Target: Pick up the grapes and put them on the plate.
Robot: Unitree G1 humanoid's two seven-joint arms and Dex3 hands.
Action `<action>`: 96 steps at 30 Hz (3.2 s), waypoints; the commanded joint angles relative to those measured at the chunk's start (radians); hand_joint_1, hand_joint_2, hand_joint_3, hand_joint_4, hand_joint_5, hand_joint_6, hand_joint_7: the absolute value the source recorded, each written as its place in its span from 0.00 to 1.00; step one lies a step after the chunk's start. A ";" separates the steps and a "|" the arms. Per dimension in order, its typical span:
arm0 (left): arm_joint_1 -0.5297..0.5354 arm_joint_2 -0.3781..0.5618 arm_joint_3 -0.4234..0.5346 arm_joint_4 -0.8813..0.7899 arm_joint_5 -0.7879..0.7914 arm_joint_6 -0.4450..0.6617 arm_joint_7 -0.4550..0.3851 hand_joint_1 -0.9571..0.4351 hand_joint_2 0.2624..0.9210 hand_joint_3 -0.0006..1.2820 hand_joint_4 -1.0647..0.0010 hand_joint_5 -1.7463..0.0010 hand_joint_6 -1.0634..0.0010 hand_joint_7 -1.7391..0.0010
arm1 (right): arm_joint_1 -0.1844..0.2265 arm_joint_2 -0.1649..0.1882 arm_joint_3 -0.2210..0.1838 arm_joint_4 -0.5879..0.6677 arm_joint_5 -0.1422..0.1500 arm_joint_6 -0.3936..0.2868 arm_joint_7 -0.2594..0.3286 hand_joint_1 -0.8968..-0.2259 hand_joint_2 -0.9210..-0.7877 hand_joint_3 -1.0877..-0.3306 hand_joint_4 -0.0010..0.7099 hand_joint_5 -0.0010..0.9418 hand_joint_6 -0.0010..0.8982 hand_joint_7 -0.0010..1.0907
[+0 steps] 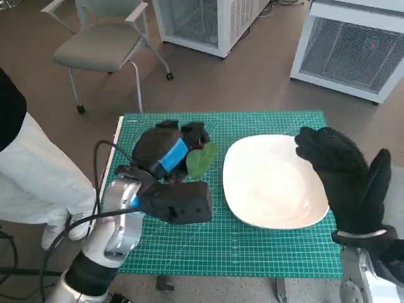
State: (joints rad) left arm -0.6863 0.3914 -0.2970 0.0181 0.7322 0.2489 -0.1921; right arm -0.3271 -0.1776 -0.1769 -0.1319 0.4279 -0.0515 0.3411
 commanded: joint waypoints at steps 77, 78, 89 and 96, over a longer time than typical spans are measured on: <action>-0.431 -0.364 -0.122 0.540 -0.129 -0.197 0.022 0.64 0.89 0.11 0.88 0.77 0.94 0.96 | 0.101 0.000 -0.041 -0.088 -0.024 -0.018 -0.060 0.80 0.00 0.64 0.64 0.80 0.28 0.88; -0.437 -0.364 -0.127 0.560 -0.126 -0.203 0.026 0.58 0.88 0.09 0.92 0.84 0.95 0.97 | 0.101 0.001 -0.040 -0.088 -0.026 -0.019 -0.061 0.80 0.00 0.64 0.64 0.80 0.28 0.88; -0.465 -0.371 -0.136 0.749 -0.144 -0.302 0.095 0.27 0.91 0.01 1.00 1.00 1.00 1.00 | 0.101 0.007 -0.034 -0.091 -0.039 -0.024 -0.070 0.80 0.00 0.65 0.65 0.78 0.29 0.87; -0.461 -0.367 -0.102 0.802 -0.196 -0.345 0.087 0.19 0.95 0.01 1.00 1.00 1.00 1.00 | 0.102 0.008 -0.034 -0.090 -0.041 -0.025 -0.069 0.81 0.00 0.65 0.65 0.77 0.29 0.87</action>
State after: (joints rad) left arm -1.1260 0.0289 -0.4207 0.8027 0.5673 -0.0731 -0.1074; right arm -0.2486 -0.1752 -0.2138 -0.2243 0.3907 -0.0826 0.2807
